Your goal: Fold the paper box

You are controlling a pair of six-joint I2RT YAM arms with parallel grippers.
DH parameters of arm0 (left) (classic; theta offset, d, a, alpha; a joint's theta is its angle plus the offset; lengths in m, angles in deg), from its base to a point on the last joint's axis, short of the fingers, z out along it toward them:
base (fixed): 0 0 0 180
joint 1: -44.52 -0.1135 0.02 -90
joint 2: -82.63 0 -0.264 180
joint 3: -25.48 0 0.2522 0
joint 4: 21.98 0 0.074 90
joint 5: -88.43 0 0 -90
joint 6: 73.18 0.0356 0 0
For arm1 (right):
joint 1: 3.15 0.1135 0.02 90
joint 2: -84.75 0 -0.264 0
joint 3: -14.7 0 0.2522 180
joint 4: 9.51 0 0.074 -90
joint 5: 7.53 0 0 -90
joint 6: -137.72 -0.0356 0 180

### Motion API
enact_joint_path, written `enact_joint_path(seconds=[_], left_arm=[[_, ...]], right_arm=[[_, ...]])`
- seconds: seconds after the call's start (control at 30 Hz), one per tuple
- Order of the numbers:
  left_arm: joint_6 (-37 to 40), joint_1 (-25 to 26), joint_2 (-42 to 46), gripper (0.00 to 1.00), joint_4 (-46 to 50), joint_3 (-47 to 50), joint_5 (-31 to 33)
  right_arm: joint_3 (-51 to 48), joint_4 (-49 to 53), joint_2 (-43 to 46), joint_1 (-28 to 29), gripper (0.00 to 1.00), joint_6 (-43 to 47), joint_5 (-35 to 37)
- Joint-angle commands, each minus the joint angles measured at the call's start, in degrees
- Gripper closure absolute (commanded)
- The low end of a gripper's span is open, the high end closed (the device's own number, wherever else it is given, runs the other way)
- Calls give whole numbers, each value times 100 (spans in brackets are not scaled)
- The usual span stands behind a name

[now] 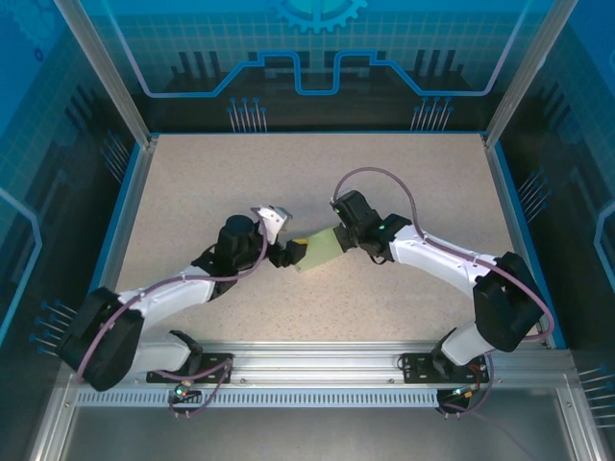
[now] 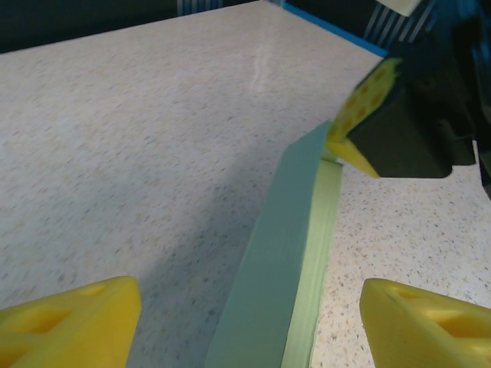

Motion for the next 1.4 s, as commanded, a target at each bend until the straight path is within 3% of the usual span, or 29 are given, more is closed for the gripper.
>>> enact_joint_path(seconds=[0.0, 0.3, 0.43, 0.77, 1.0, 1.37], left_arm=[[-510, 119, 404, 26, 1425, -253, 656], [-438, 558, 252, 49, 2547, -723, 1148], [-284, 665, 39, 62, 2600, -900, 1459], [-124, 707, -250, 84, 2572, -1175, 1493], [-501, 740, -280, 90, 2642, -1223, 1867], [-2391, 798, -435, 92, 2986, -1651, 1954]], right_arm=[[-2, 158, 23, 93, 100, -166, 144], [103, 149, -21, 115, 100, -149, 147], [95, 150, -4, 115, 100, -131, 170], [79, 149, 4, 114, 99, -135, 147], [-48, 44, 160, 119, 100, -327, 50], [-345, -179, 352, 224, 100, -719, 75]])
